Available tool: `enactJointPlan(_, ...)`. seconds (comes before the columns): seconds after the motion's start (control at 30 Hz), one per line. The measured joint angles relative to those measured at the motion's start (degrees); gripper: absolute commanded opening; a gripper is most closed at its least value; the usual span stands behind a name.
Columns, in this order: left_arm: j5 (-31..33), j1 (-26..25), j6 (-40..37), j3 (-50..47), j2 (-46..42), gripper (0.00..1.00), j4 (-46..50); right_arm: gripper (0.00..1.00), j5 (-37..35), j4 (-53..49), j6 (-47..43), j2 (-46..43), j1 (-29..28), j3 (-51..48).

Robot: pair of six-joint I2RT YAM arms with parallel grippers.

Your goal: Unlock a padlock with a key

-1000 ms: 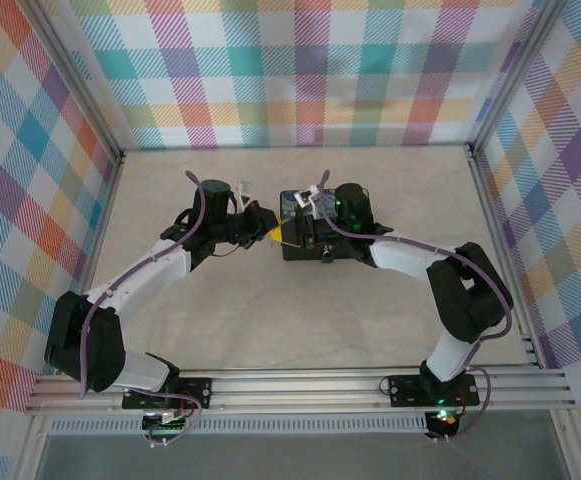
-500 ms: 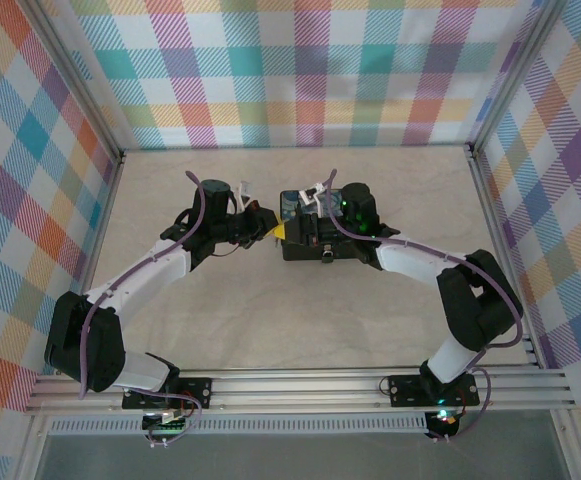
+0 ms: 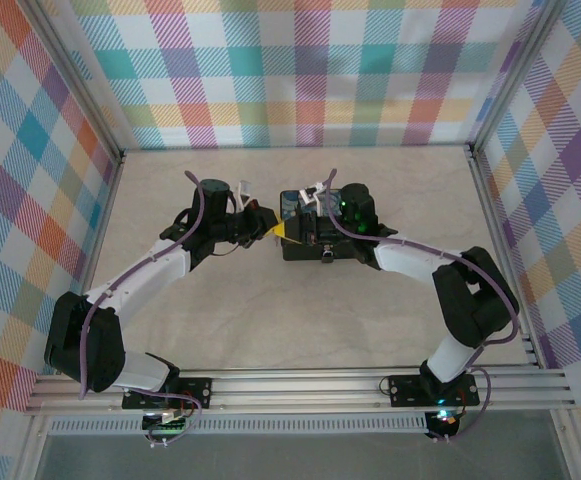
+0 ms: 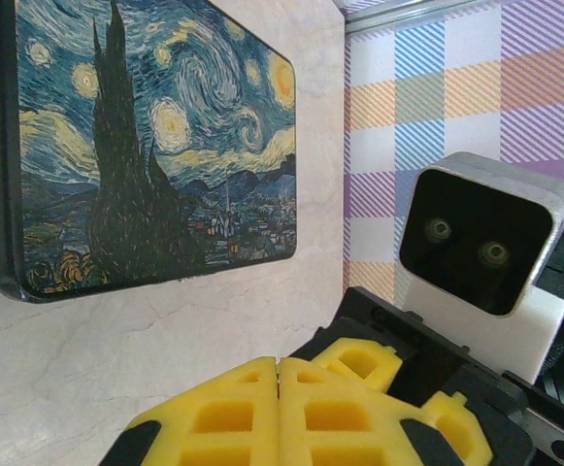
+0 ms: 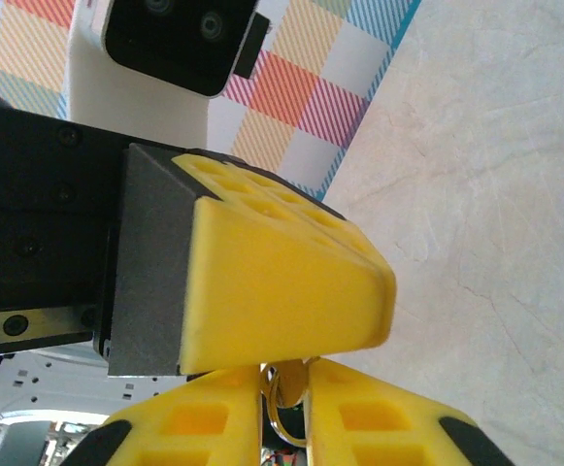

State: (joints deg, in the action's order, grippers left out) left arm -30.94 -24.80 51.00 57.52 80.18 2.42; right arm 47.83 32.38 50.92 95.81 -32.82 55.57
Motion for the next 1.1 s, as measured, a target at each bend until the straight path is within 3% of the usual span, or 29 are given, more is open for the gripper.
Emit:
enactJointPlan(0.2,-0.1,0.2,0.3,-0.4,-0.1,0.00,-1.2,0.04,-0.4,3.6,2.7,0.5,0.1,-0.9)
enactJointPlan(0.37,-0.1,0.2,0.1,-0.8,-0.2,0.16,-1.1,0.02,-0.5,5.1,2.6,0.5,0.0,-2.0)
enactJointPlan(0.43,0.0,0.2,-0.3,-0.8,-0.4,0.28,-0.9,0.02,-0.4,4.9,2.1,0.5,0.0,-2.2)
enactJointPlan(0.6,0.5,1.0,-1.5,-0.8,-1.7,0.41,1.5,0.01,0.0,1.5,-1.7,0.5,-0.2,-2.3)
enactJointPlan(0.9,-0.9,3.5,-7.4,1.3,-2.3,0.37,8.7,0.01,0.5,-14.5,-15.1,-1.6,-0.2,-2.1)
enactJointPlan(1.1,-8.0,3.1,-19.1,5.9,-0.2,0.34,15.1,0.01,1.3,-25.4,-25.1,-4.0,-0.2,0.5)
